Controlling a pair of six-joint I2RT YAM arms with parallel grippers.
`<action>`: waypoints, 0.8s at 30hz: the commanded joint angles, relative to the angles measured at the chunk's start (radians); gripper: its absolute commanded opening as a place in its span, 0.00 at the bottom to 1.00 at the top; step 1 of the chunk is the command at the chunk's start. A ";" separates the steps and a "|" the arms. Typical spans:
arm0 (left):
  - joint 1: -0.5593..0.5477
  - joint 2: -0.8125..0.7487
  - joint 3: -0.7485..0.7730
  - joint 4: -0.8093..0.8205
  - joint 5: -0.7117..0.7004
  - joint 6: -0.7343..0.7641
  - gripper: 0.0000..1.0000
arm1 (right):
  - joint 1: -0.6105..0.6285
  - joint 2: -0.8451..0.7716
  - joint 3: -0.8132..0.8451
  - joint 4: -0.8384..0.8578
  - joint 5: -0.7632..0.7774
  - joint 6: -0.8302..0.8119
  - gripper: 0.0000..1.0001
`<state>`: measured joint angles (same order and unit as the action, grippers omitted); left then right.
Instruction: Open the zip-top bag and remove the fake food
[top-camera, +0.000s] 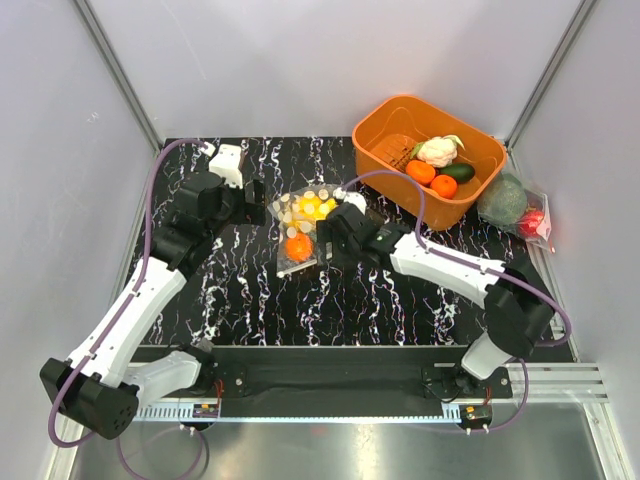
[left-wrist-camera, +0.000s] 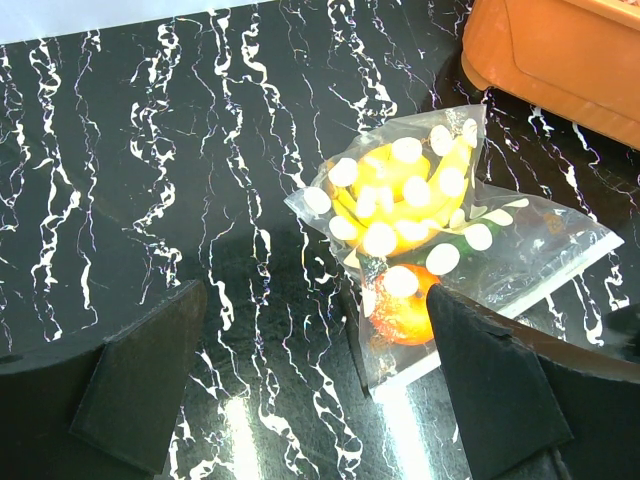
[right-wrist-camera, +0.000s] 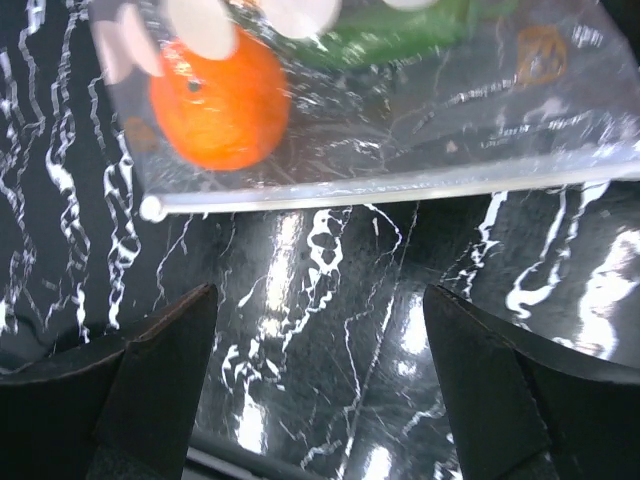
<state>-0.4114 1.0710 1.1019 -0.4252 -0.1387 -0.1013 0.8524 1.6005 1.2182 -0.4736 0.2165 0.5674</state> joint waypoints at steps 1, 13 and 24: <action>-0.003 0.006 0.003 0.039 0.001 0.012 0.99 | 0.010 0.001 -0.063 0.234 0.056 0.156 0.90; -0.003 -0.003 0.000 0.043 -0.013 0.020 0.99 | 0.017 0.189 -0.040 0.363 0.136 0.268 0.90; -0.003 -0.014 -0.002 0.043 -0.022 0.026 0.99 | 0.039 0.148 -0.088 0.308 0.176 0.339 0.90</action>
<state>-0.4114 1.0710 1.1019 -0.4248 -0.1425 -0.0937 0.8684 1.8015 1.1381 -0.1482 0.3271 0.8631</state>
